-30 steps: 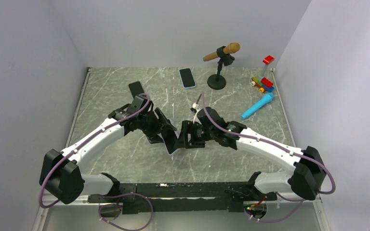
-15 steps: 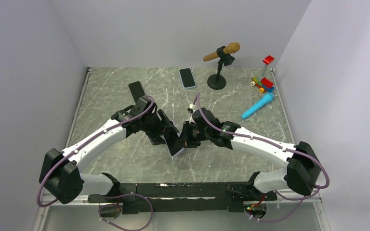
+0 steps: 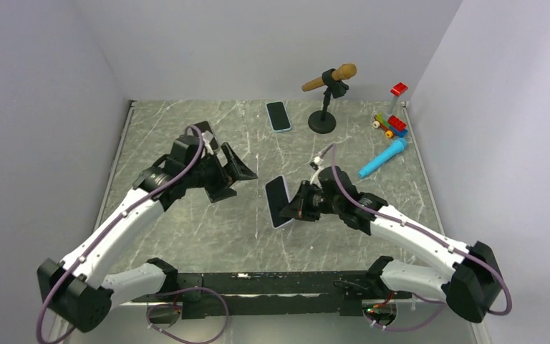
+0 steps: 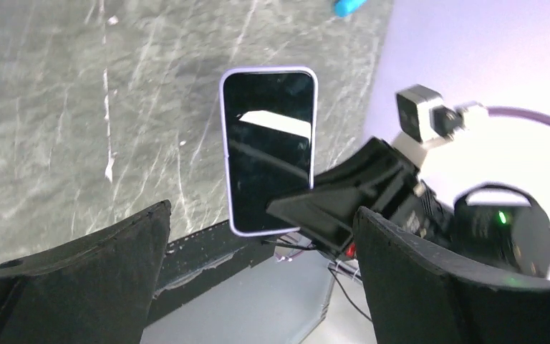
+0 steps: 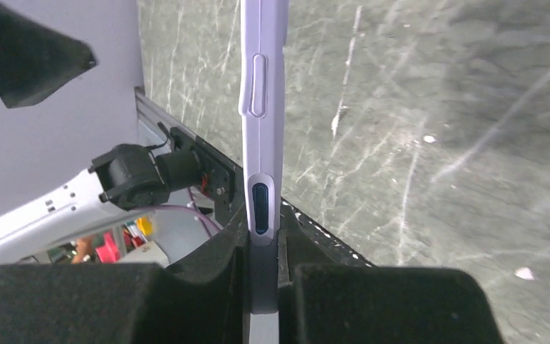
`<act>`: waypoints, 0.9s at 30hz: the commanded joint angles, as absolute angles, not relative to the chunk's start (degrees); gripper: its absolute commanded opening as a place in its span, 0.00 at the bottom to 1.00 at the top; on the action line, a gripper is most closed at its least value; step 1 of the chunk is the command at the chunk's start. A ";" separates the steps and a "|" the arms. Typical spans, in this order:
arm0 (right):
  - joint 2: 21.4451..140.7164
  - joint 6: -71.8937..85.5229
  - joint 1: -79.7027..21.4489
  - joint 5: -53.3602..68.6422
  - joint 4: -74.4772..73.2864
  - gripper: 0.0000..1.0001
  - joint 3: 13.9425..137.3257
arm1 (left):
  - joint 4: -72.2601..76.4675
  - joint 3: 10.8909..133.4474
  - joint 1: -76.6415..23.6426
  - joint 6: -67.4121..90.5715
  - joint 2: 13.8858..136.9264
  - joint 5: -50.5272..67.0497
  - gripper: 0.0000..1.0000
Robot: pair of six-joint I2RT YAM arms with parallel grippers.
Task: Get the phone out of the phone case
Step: Adjust the phone.
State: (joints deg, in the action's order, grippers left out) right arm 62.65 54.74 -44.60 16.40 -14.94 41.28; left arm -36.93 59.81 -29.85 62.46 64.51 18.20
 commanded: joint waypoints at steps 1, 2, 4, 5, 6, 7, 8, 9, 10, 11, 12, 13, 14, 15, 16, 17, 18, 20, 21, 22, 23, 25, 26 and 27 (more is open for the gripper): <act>54.99 56.91 -37.81 22.97 -11.80 0.00 39.86 | -27.82 55.57 -27.51 55.66 59.77 23.37 0.99; 53.87 56.84 -35.15 24.50 -12.19 0.00 40.01 | -25.32 54.46 -26.60 56.11 59.56 26.05 0.98; 52.50 56.46 -32.73 27.68 -10.66 0.00 39.85 | -19.05 51.76 -25.64 56.77 59.25 32.34 0.95; 51.95 56.55 -32.14 29.33 -7.99 0.00 39.24 | -16.21 50.41 -25.42 57.23 59.37 34.27 0.93; 51.59 57.60 -31.75 31.15 -4.37 0.00 38.11 | -13.77 49.04 -25.23 58.24 59.33 36.24 0.91; 51.42 59.96 -31.47 33.47 1.80 0.00 36.92 | -11.24 47.07 -24.98 60.15 59.15 37.80 0.89; 51.54 62.32 -31.29 34.92 6.29 0.00 35.94 | -8.50 45.29 -24.94 62.16 58.61 38.54 0.88; 51.86 64.72 -31.21 36.09 10.06 0.00 35.22 | -5.36 43.43 -24.89 64.05 57.71 38.63 0.87; 52.24 66.70 -31.20 37.02 13.63 0.00 34.69 | -1.59 41.56 -24.96 66.16 56.21 38.52 0.88; 52.88 68.71 -31.16 37.87 16.40 0.00 34.40 | 2.70 39.70 -24.96 68.35 55.22 38.22 0.88; 53.38 70.20 -31.20 38.64 18.65 0.00 34.35 | 6.81 38.25 -24.96 70.27 54.56 37.52 0.89; 53.91 71.42 -31.20 39.27 20.30 0.00 34.44 | 10.58 37.18 -24.96 71.87 54.35 37.11 0.90; 54.32 72.37 -31.20 39.77 21.70 0.00 34.51 | 13.54 36.94 -24.95 72.80 54.69 36.94 0.90; 54.58 73.11 -31.28 40.26 23.17 0.00 34.46 | 14.71 37.26 -24.96 73.08 55.58 37.04 0.90; 54.84 73.79 -31.28 40.78 24.34 0.00 34.34 | 15.37 38.12 -24.96 73.09 56.83 37.92 0.90; 55.07 74.31 -31.30 41.09 25.22 0.00 34.07 | 15.72 39.21 -25.10 72.86 58.19 38.93 0.90; 55.35 74.69 -31.29 41.47 25.89 0.00 33.90 | 16.04 40.21 -25.37 72.66 59.52 39.87 0.89; 56.03 75.53 -31.28 42.10 27.11 0.00 33.32 | 18.43 41.11 -26.06 73.14 61.09 40.90 0.88; 56.35 75.95 -31.31 42.48 27.80 0.00 33.16 | 20.35 41.00 -26.27 73.55 61.44 40.83 0.88; 56.67 76.27 -31.24 42.83 28.57 0.00 33.09 | 22.06 40.80 -26.44 74.38 61.78 40.75 0.88; 56.96 76.30 -31.25 43.39 29.26 0.00 33.17 | 23.35 40.78 -26.60 74.84 62.26 40.70 0.87; 57.71 75.61 -31.29 44.21 28.86 0.00 34.17 | 24.31 41.23 -26.72 75.33 63.64 41.08 0.83; 58.20 75.17 -31.30 44.59 28.30 0.00 34.85 | 25.33 41.56 -26.70 75.63 64.40 41.38 0.81; 58.59 74.83 -31.33 44.89 28.00 0.00 35.33 | 25.90 42.02 -26.69 76.05 65.16 41.68 0.77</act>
State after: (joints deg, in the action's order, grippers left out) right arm 57.98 74.39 -31.31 41.54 20.32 32.77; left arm 17.72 39.03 -26.39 73.91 63.02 39.35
